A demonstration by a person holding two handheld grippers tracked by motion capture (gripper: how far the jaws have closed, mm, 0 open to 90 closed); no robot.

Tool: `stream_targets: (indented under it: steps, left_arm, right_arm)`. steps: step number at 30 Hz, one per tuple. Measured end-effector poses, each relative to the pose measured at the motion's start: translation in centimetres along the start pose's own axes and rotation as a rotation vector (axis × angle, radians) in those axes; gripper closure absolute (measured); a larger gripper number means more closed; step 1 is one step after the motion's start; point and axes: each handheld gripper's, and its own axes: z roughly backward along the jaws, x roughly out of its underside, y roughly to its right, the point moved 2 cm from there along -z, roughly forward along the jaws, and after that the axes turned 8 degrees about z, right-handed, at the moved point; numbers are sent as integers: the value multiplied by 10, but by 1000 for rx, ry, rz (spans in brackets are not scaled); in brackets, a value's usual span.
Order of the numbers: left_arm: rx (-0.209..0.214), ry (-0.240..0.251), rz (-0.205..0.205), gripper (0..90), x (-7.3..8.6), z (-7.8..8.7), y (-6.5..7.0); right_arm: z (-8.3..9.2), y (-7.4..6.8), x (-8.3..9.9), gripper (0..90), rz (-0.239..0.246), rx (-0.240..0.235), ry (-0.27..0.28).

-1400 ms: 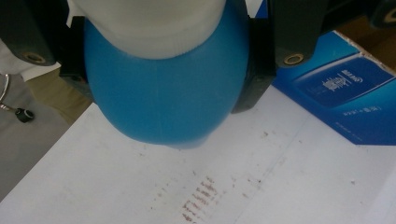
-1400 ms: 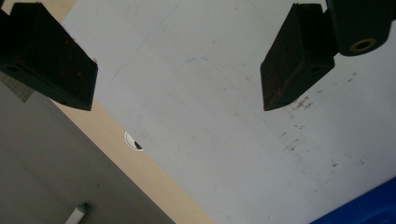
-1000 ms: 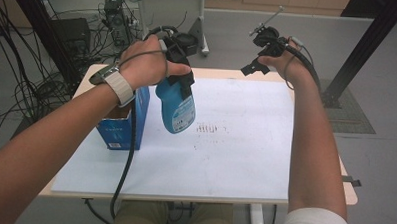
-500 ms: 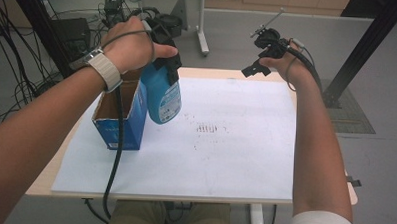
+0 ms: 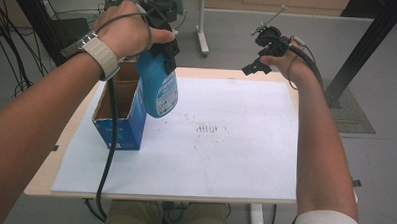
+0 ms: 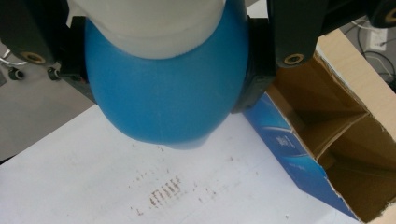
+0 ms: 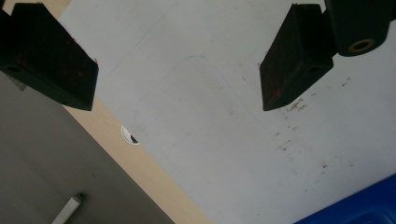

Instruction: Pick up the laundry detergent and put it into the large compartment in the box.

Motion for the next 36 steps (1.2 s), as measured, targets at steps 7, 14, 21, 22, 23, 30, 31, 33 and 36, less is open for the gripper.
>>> stream_targets:
  steps: [7, 14, 21, 22, 23, 30, 31, 33, 36]
  left_arm:
    - [-8, -4, 61, 381, 2, 12, -13]
    - [-3, 2, 122, 381, 7, 18, -31]
    - [-15, 11, 182, 381, 12, 25, -46]
    - [-21, 3, 195, 381, 12, 27, -49]
    - [-22, 10, 212, 381, 13, 27, -50]
    - [-27, 8, 270, 381, 15, 30, -60]
    - [-28, 10, 279, 381, 16, 31, -62]
    - [-29, 10, 287, 381, 17, 31, -64]
    - [-36, 11, 310, 381, 18, 33, -68]
  right_arm:
    - [1, 1, -2, 117, 3, 2, 2]
    - [-3, 1, -6, 117, 16, -1, -6]
    - [-5, 2, -6, 117, 22, -5, -1]
    - [-6, 2, -6, 117, 23, -5, 0]
    - [-6, 2, -6, 117, 25, -6, -1]
    - [-7, 4, -6, 117, 26, -6, 0]
    - [-7, 4, -6, 117, 26, -7, -1]
    - [-7, 5, -6, 117, 28, -7, -2]
    - [-7, 5, -6, 117, 29, -7, 2]
